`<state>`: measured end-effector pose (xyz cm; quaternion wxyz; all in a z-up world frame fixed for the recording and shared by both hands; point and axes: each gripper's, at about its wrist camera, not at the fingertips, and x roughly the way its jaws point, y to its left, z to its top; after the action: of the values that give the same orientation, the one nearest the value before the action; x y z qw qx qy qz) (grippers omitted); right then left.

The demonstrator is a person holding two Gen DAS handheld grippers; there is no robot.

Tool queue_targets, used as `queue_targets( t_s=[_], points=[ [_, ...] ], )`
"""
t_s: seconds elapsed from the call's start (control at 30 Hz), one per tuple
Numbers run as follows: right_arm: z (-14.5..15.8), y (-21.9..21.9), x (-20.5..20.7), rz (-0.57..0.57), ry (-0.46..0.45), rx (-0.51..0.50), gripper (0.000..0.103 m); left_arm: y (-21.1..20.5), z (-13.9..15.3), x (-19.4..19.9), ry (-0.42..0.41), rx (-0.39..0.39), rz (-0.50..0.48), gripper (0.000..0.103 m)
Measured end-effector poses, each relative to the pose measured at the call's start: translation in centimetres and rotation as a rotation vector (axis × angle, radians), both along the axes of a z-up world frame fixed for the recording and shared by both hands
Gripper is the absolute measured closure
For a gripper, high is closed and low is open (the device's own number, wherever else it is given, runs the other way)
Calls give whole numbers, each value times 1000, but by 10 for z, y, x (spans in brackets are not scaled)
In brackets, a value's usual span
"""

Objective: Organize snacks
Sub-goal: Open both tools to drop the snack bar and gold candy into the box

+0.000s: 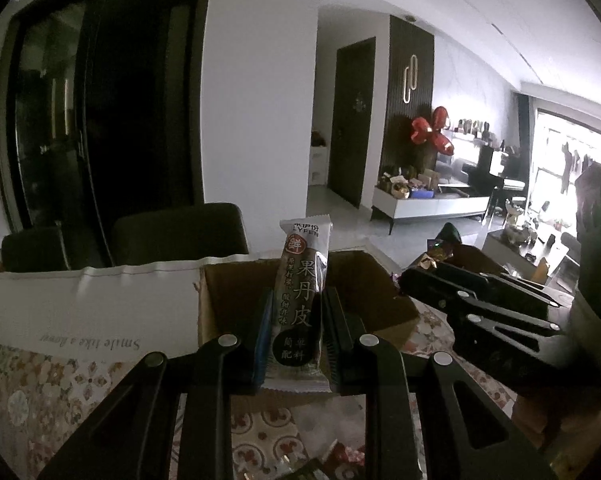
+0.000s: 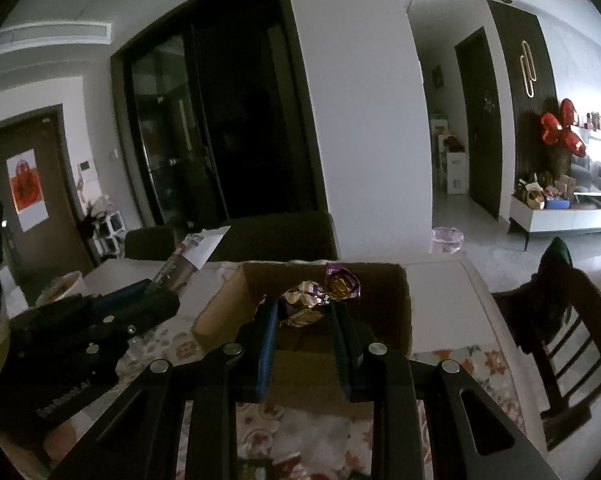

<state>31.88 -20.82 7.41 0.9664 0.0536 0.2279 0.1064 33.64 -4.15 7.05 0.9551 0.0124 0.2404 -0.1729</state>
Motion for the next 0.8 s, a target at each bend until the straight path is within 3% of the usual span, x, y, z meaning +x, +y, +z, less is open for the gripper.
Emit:
queue_targets(
  t_s=[0.43,0.53,0.57,0.63,0.7,0.8],
  points=[
    [-30,-5,77,-24,154,-26,76,-17,-29,79,147,43,7,77],
    [-40,-8,89,-35,201,-25,75,-14,-35,84,149,51,28,60],
    [-42,-9,91,-37,218,-20,67,-13,-36,84,144,59,37,53],
    [-47,-12,92,-61,234,-19,48,-12,-35,80,126,79,53,51],
    [-48,-13,86,-94,213,-46,46,-10,-35,75,109,101,69,43],
    [-46,-13,79,-108,202,-59,42,-6,-33,60,78,124,86,40]
  ],
)
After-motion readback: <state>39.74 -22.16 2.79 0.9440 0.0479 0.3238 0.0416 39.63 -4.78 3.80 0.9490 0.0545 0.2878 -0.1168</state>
